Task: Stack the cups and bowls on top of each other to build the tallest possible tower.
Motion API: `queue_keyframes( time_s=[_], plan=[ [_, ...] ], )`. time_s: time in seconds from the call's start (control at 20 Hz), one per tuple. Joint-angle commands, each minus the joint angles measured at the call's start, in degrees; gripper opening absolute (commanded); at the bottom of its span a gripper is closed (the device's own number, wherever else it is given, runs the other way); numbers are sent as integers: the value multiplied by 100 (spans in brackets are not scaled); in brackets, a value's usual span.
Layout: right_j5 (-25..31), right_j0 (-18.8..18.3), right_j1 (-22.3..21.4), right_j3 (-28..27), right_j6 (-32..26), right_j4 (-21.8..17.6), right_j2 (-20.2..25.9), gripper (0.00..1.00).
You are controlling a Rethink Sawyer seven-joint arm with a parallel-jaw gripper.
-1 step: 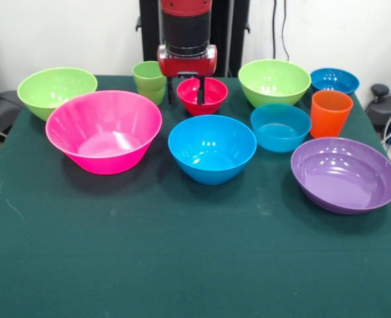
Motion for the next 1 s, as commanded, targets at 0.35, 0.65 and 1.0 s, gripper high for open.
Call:
queue_keyframes(
  time_s=[0.35,0.65,1.0],
  plan=[
    [233,-71,-264,-94,-821,-635,721,100],
    [94,-131,-539,227,-693,-705,803,100],
    [78,-211,-557,330,-613,-768,895,100]
  ],
)
